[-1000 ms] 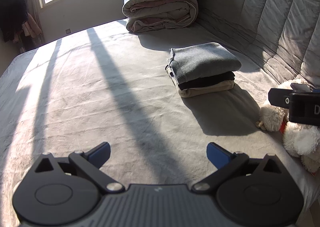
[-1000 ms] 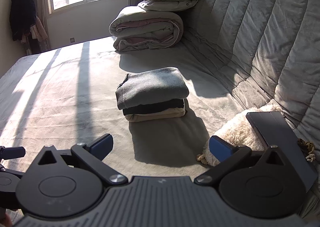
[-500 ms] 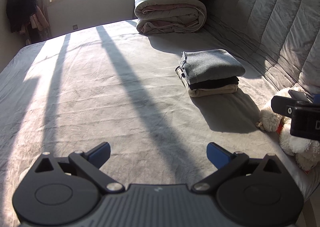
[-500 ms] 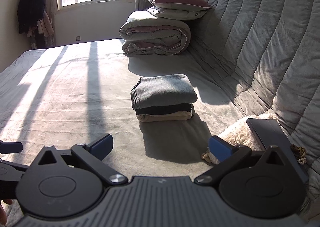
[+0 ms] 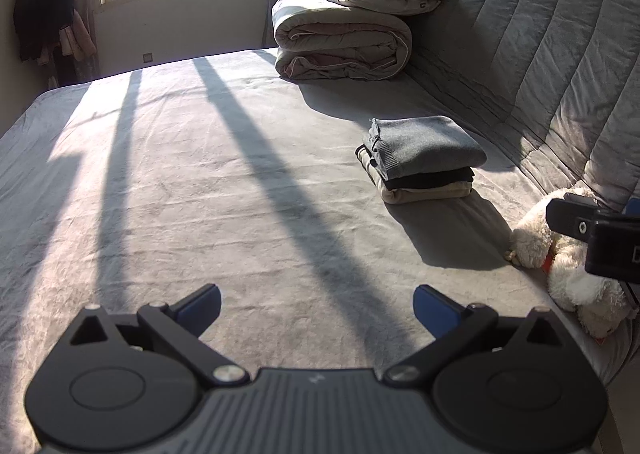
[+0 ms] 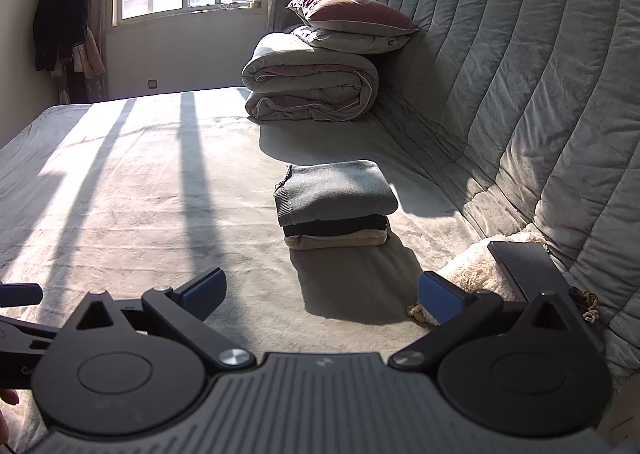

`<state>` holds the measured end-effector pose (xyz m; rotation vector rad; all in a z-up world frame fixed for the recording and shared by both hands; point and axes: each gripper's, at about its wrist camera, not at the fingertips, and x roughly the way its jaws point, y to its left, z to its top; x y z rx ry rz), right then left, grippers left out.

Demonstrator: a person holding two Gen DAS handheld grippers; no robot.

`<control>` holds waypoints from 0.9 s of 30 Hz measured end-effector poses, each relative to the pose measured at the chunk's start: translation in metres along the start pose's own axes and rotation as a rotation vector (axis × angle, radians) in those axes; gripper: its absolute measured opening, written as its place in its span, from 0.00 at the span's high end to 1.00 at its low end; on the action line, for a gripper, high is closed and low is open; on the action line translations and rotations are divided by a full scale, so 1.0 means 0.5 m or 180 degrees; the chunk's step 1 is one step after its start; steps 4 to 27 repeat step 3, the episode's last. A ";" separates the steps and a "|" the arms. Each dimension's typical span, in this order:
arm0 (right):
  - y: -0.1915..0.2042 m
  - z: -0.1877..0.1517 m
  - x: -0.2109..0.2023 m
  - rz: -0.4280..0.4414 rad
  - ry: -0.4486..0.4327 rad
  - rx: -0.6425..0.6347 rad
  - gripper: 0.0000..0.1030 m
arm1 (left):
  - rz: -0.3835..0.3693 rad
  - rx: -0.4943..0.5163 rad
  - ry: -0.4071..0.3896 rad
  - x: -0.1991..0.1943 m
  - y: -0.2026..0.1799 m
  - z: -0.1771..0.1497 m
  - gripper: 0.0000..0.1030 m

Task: Fold clothes

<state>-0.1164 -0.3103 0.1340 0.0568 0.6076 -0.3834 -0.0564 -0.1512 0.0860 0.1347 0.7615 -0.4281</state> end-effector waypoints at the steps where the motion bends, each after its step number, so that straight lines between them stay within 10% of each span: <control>1: 0.005 0.000 -0.002 0.0006 -0.0004 -0.0005 0.00 | -0.0011 -0.0010 -0.0008 -0.003 0.005 -0.001 0.01; 27: 0.014 0.000 -0.004 0.0018 -0.0011 -0.0015 0.00 | -0.0026 -0.0031 -0.0027 -0.005 0.016 -0.001 0.01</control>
